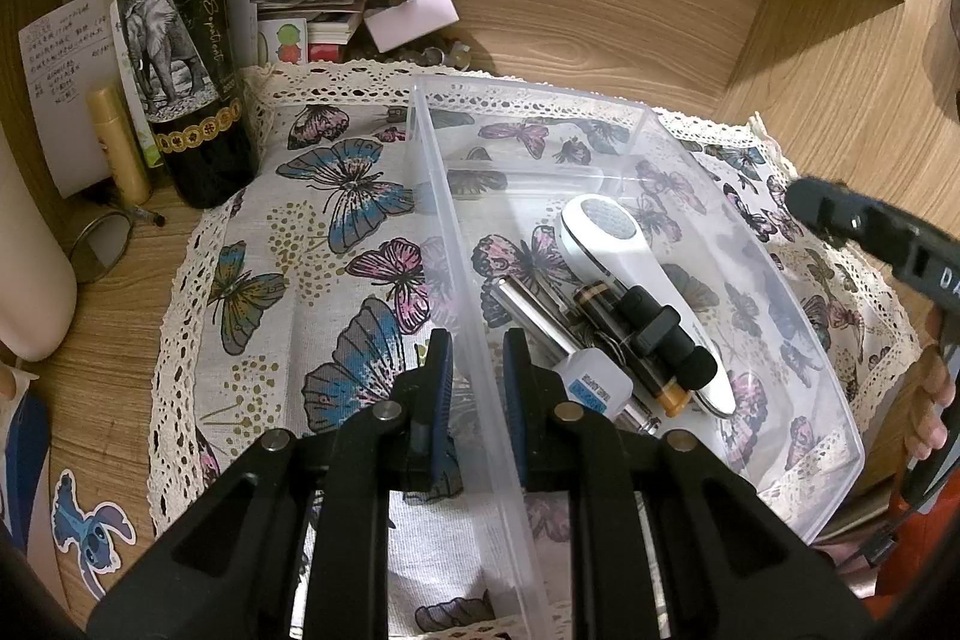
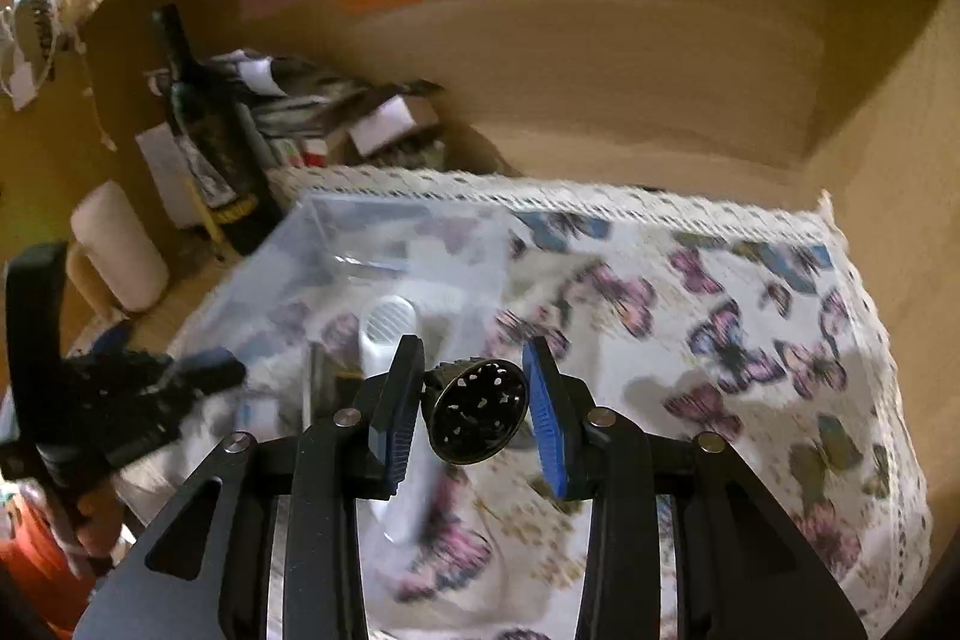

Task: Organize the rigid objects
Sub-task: 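Carry the black round disc into the box and release it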

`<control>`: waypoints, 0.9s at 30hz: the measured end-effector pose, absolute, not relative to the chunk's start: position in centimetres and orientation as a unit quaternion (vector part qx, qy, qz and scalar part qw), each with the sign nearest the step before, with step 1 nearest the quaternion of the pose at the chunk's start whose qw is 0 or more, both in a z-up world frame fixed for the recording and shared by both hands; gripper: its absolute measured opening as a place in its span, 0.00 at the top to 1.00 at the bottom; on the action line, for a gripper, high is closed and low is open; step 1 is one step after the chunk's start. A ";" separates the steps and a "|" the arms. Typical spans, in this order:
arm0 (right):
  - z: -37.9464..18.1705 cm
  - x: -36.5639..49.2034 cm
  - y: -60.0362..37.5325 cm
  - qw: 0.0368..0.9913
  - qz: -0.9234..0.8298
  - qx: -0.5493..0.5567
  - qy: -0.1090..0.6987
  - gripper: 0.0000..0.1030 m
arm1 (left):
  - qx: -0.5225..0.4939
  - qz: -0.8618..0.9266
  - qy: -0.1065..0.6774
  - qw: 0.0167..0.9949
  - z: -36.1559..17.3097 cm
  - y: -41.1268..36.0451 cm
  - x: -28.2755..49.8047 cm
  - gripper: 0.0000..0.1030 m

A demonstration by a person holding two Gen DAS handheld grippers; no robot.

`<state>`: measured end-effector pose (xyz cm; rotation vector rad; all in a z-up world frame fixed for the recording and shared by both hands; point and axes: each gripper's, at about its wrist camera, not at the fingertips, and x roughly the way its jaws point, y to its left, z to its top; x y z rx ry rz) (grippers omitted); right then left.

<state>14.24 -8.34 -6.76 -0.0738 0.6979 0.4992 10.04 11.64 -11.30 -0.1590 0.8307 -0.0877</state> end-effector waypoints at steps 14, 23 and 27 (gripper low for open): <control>-8.2 16.3 -2.5 0.871 0.311 -0.068 0.374 0.69 | -0.077 -0.042 0.403 0.911 -11.3 11.6 10.0 0.84; -9.1 16.6 -0.8 0.850 0.333 -0.090 0.397 0.67 | -0.079 -0.042 0.404 0.911 -11.5 11.8 10.0 0.84; -8.6 16.5 -1.6 0.852 0.332 -0.080 0.397 0.56 | -0.077 -0.040 0.406 0.910 -11.5 11.9 10.0 0.84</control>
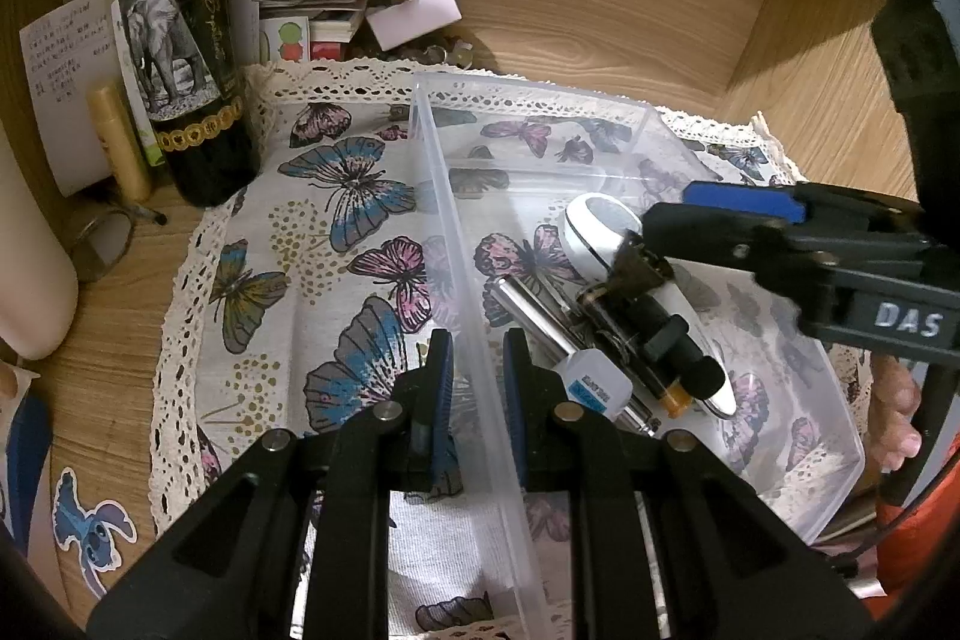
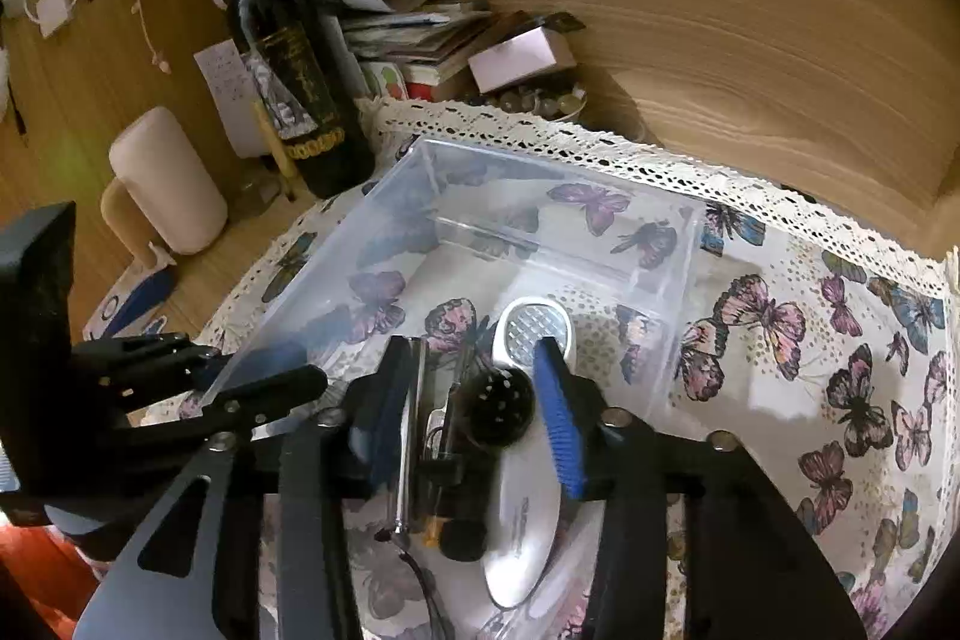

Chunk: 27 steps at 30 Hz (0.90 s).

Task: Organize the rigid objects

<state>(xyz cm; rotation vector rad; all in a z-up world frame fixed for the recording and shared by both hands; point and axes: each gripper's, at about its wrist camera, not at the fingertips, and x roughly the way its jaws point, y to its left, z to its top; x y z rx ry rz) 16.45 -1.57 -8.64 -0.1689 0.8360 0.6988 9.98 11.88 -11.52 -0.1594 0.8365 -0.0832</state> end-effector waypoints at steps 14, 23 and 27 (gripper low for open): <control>-4.7 12.4 -7.2 0.901 0.281 -0.038 0.328 0.16 | -0.081 -0.016 0.342 0.936 -6.5 11.5 7.3 0.46; -1.5 8.3 -11.6 0.937 0.241 -0.006 0.254 0.00 | -0.045 -0.011 0.224 0.973 -0.8 8.1 2.5 0.06; -1.0 7.0 -12.8 0.943 0.235 -0.001 0.236 0.00 | -0.046 -0.007 0.197 0.979 0.2 7.3 1.0 0.03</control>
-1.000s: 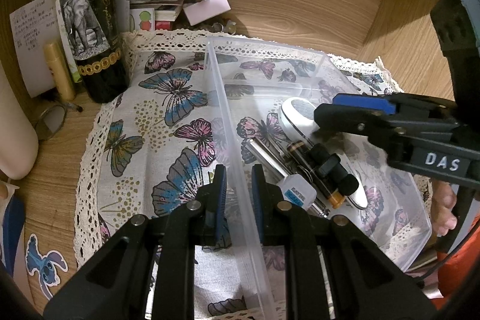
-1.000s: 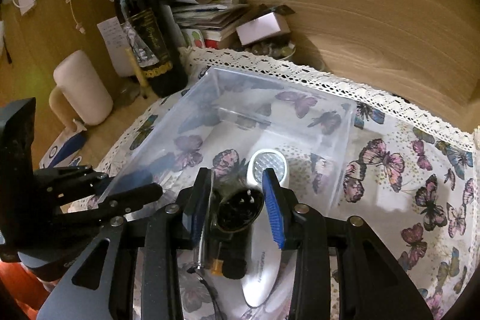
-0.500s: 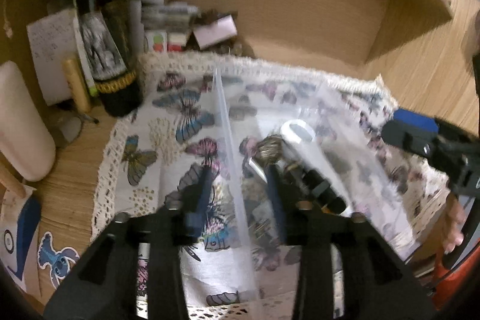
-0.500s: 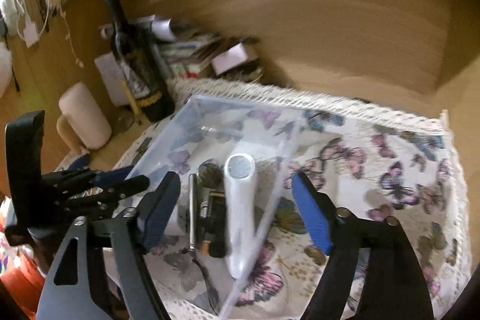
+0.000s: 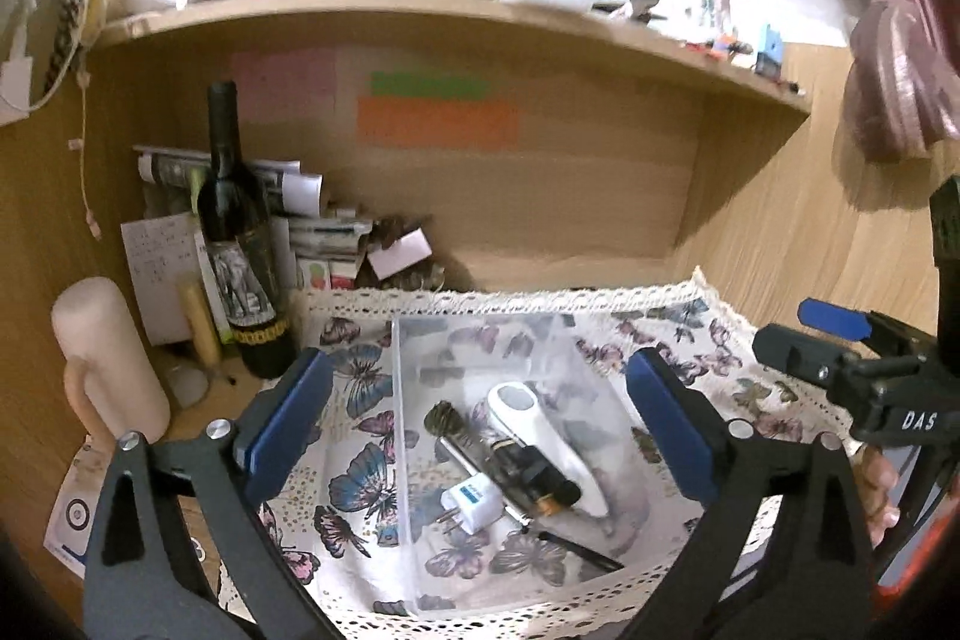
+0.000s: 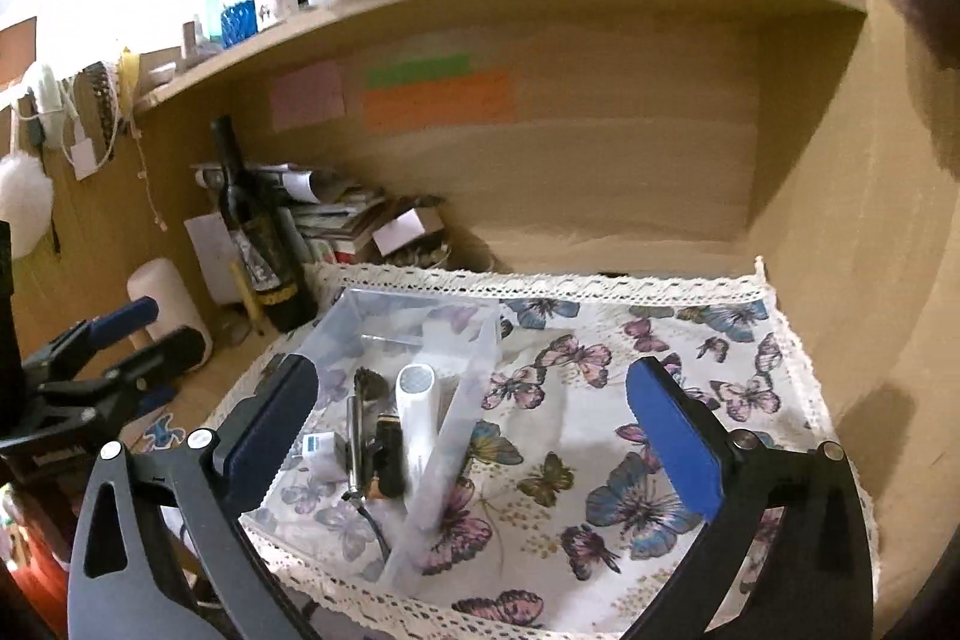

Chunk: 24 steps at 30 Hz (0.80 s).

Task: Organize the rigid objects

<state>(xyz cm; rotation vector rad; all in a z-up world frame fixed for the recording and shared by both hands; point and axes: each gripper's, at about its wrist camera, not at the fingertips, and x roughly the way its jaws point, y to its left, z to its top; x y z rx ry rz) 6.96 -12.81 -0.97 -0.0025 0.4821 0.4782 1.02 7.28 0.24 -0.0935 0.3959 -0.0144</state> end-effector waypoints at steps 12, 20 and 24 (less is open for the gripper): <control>-0.4 4.1 -13.8 0.950 0.238 -0.023 0.203 0.00 | -0.042 -0.007 0.180 0.983 0.7 5.6 -0.5 0.02; -0.4 3.9 -14.0 0.949 0.240 -0.019 0.204 0.00 | -0.044 -0.008 0.182 0.982 0.7 5.5 -0.6 0.02; -0.4 3.9 -14.2 0.949 0.239 -0.014 0.203 0.00 | -0.041 -0.009 0.181 0.983 0.7 5.4 -0.5 0.02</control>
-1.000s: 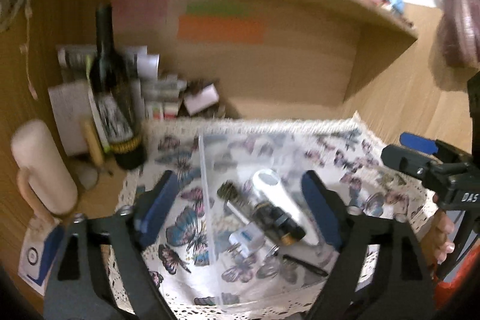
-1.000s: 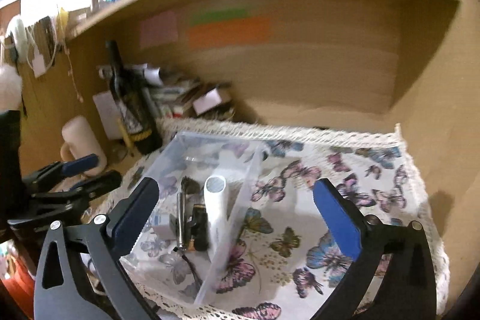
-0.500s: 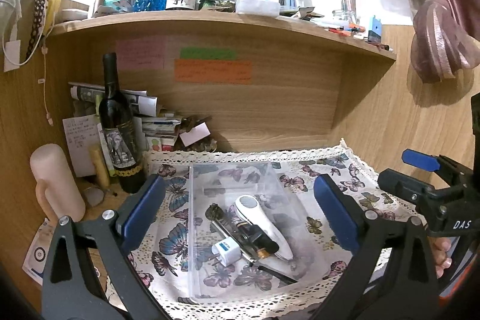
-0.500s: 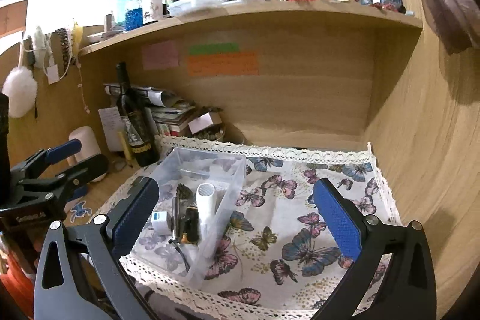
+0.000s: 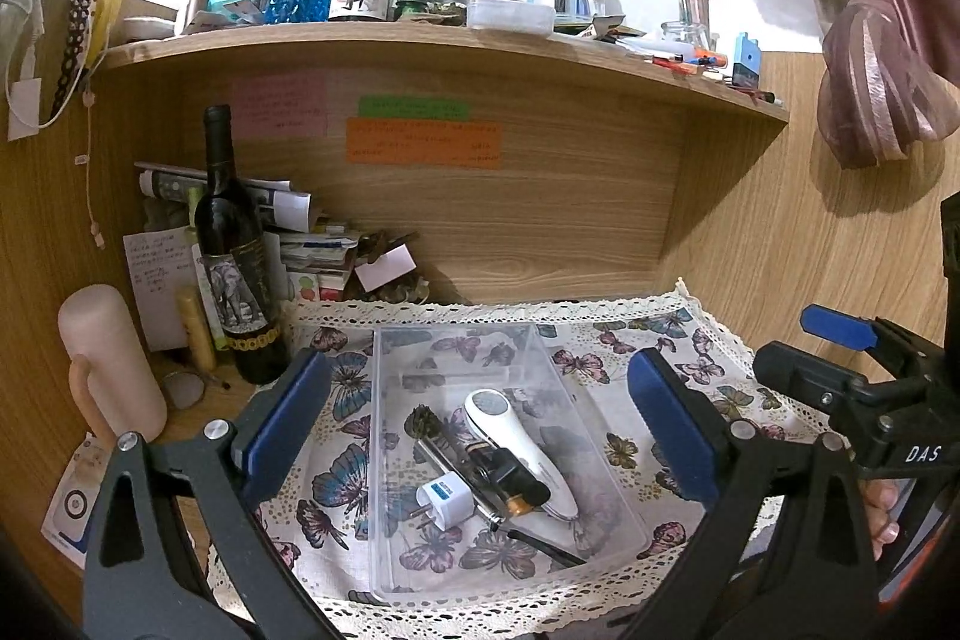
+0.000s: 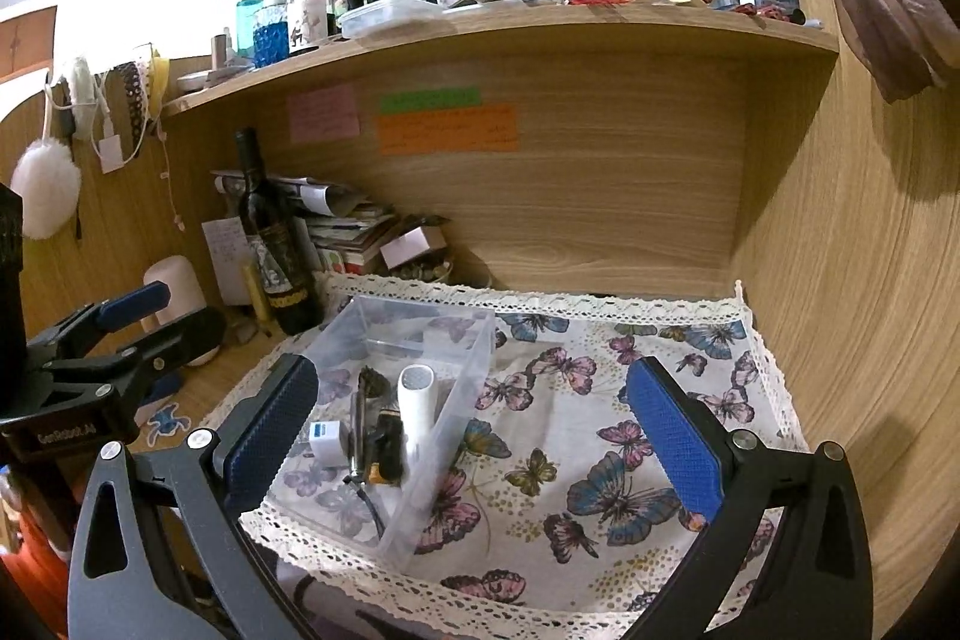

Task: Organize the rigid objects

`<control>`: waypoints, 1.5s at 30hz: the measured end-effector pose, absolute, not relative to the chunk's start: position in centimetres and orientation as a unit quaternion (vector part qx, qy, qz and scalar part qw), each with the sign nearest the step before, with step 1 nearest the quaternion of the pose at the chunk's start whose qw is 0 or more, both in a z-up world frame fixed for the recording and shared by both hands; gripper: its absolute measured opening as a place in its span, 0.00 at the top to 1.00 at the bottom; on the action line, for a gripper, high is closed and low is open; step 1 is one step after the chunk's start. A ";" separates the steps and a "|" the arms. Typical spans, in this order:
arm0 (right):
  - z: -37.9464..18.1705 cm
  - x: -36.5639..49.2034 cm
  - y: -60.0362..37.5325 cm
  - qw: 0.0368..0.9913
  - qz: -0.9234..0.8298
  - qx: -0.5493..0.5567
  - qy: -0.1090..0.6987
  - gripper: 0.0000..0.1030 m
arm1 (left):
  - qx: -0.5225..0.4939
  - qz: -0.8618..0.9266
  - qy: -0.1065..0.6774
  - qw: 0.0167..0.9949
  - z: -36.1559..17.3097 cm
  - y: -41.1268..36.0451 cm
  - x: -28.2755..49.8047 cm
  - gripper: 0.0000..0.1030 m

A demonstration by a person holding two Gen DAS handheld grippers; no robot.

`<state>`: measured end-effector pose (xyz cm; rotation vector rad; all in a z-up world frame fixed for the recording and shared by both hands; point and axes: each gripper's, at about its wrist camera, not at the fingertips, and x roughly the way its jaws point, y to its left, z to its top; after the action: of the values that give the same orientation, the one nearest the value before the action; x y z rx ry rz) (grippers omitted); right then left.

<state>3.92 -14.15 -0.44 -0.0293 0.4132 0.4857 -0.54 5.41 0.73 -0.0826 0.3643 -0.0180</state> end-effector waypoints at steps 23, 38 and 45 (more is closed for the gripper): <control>-0.6 4.0 -14.1 0.948 0.240 -0.004 0.211 0.00 | -0.036 -0.021 0.183 0.982 0.5 4.9 -0.3 0.02; -0.6 3.9 -14.2 0.949 0.236 0.003 0.211 0.00 | -0.033 -0.024 0.184 0.982 0.3 4.8 0.0 0.02; -0.6 4.0 -14.2 0.949 0.236 0.004 0.211 0.00 | -0.035 -0.025 0.185 0.982 0.3 4.8 0.0 0.02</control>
<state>3.95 -14.22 -0.59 0.0079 0.4291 0.4806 -0.01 4.81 0.30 -0.0703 0.3724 -0.0494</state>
